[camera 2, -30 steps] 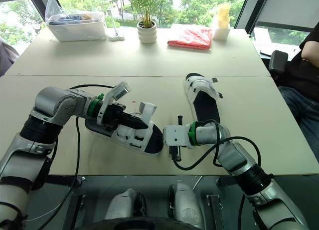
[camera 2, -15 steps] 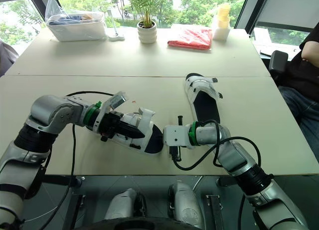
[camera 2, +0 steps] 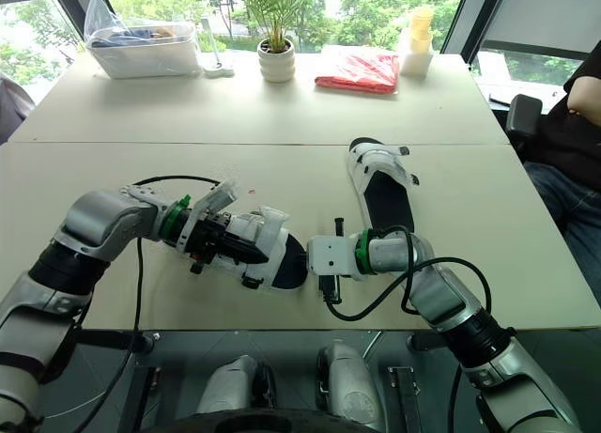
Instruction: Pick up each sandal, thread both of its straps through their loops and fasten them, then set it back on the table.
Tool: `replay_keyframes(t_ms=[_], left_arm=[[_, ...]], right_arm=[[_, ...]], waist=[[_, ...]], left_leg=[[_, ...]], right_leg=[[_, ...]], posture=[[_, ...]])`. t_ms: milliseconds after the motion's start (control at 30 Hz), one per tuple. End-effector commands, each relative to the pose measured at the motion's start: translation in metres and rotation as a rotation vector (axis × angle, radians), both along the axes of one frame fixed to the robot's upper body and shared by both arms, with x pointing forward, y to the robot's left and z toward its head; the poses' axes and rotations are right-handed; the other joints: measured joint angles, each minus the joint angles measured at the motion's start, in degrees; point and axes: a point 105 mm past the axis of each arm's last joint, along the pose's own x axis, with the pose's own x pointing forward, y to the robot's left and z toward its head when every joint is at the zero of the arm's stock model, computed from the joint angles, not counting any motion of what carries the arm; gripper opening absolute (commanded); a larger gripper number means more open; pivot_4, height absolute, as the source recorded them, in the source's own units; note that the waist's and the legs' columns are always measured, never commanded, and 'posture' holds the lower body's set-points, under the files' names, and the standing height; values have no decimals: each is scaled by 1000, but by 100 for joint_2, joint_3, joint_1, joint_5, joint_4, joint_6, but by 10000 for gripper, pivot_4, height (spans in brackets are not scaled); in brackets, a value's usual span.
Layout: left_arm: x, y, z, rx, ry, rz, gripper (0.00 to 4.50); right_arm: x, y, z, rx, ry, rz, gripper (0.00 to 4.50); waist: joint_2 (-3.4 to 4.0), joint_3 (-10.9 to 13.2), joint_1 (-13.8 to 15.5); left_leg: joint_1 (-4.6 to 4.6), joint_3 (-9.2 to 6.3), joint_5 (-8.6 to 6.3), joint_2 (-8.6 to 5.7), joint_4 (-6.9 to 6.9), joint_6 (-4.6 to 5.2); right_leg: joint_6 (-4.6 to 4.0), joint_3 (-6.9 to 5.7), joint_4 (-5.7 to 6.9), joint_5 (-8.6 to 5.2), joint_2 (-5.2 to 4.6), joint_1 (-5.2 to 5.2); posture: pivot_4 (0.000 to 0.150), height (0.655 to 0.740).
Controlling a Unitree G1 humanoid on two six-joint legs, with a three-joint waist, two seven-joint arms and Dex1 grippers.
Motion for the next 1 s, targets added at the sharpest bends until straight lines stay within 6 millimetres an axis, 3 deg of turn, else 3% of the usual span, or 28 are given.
replay_keyframes(t_ms=[33,167,233,300,533,633,733,900,1000], left_arm=[[-8,10,-8,58,-54,-65,431],[-4,12,-8,69,-89,-64,431],[-3,14,-5,64,-99,-64,5604],[-5,16,-1,54,-103,-83,12492],[-11,38,22,-9,-164,-109,44588],[-12,47,22,5,-187,-98,44588],[-33,63,4,96,-225,-194,44588],[-38,49,-11,99,-246,-222,44588],[-31,44,-14,90,-311,-203,44588]], right_arm=[[-9,-12,-40,-112,131,-32,0],[-8,-12,-39,-113,131,-28,0],[-7,-12,-39,-113,132,-26,0],[-7,-12,-39,-113,132,-24,0],[-6,-9,-40,-115,135,-4,0],[-6,-9,-41,-116,135,3,0],[-7,-8,-42,-116,136,11,0],[-7,-8,-42,-121,131,16,0],[-8,-9,-42,-122,130,14,0]], waist=[[0,0,-2],[0,0,-2],[0,0,-2],[0,0,-2],[2,0,-13],[2,0,-3],[-1,-1,-48],[0,-7,-1],[4,-10,0]], left_leg=[[0,0,0,0,0,0],[1,0,0,0,-1,0],[1,0,0,0,-3,0],[2,0,0,0,-3,0],[4,0,0,0,-8,0],[4,-2,1,0,-9,-1],[4,-1,1,0,-15,-1],[26,-3,12,-5,-53,-21],[29,-3,13,-7,-58,-22]], right_leg=[[-1,0,0,0,0,0],[-3,0,0,-2,0,-1],[-4,0,0,-2,0,-1],[-5,0,0,-3,0,-1],[-8,0,0,-5,1,-4],[-9,0,0,-6,1,-4],[-12,1,0,-7,1,-9],[-30,1,-3,-17,1,-5],[-31,1,-3,-18,3,-3]], posture=[[1500,7241],[1500,7241],[1500,7241],[1500,7241],[1500,7241],[1500,7241],[1500,7241],[1500,7241],[1500,7241]])
